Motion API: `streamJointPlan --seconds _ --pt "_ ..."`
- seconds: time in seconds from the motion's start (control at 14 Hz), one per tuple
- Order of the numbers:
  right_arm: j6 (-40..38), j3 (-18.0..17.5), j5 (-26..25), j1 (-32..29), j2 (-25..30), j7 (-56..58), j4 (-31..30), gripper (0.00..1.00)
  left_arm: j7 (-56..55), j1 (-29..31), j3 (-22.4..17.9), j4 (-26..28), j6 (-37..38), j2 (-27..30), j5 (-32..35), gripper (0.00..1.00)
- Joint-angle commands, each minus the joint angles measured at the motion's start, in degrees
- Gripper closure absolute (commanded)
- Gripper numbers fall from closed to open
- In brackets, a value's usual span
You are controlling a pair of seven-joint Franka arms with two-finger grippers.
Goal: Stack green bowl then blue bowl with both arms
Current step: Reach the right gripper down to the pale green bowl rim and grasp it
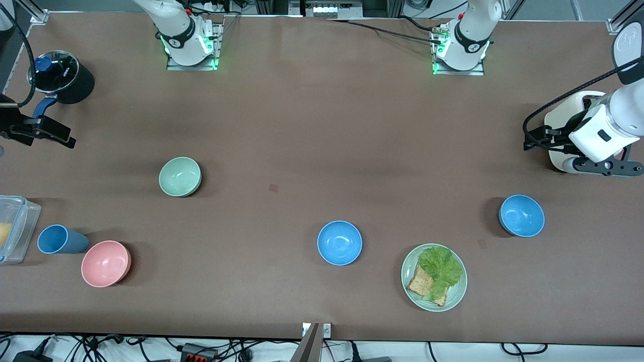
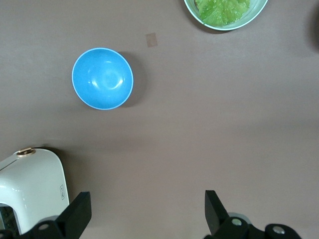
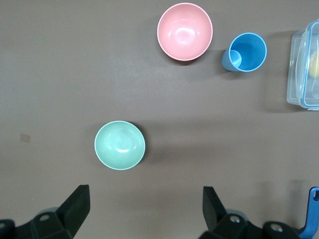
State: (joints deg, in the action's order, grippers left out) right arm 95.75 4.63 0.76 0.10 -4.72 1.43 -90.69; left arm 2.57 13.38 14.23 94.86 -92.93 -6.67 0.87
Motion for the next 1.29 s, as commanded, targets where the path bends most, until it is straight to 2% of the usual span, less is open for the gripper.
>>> streamJointPlan --seconds 0.0,0.43,0.57,0.86,1.21 --pt "0.84 -0.94 -0.94 -0.45 1.38 -0.55 -1.42 0.0 -0.37 0.15 0.19 -1.96 1.62 -0.8 -1.21 0.0" --pt "0.49 -0.85 -0.94 -0.54 1.03 0.07 -1.5 0.0 -0.02 0.77 -0.08 -2.4 2.93 -1.42 -2.63 0.0" --pt "0.93 -0.85 -0.94 -0.54 -0.98 0.07 -1.68 0.0 -0.02 0.85 -0.17 -2.31 3.11 -1.42 -2.63 0.0" --pt "0.4 -0.85 -1.03 -0.54 -9.32 0.16 -1.94 0.0 -0.37 0.85 -0.17 -2.4 3.9 -1.42 -2.54 0.0" --pt "3.3 -0.85 -0.94 0.95 -21.44 0.07 -1.94 0.0 -0.55 0.68 -0.08 -2.4 3.9 -1.42 -2.63 0.0"
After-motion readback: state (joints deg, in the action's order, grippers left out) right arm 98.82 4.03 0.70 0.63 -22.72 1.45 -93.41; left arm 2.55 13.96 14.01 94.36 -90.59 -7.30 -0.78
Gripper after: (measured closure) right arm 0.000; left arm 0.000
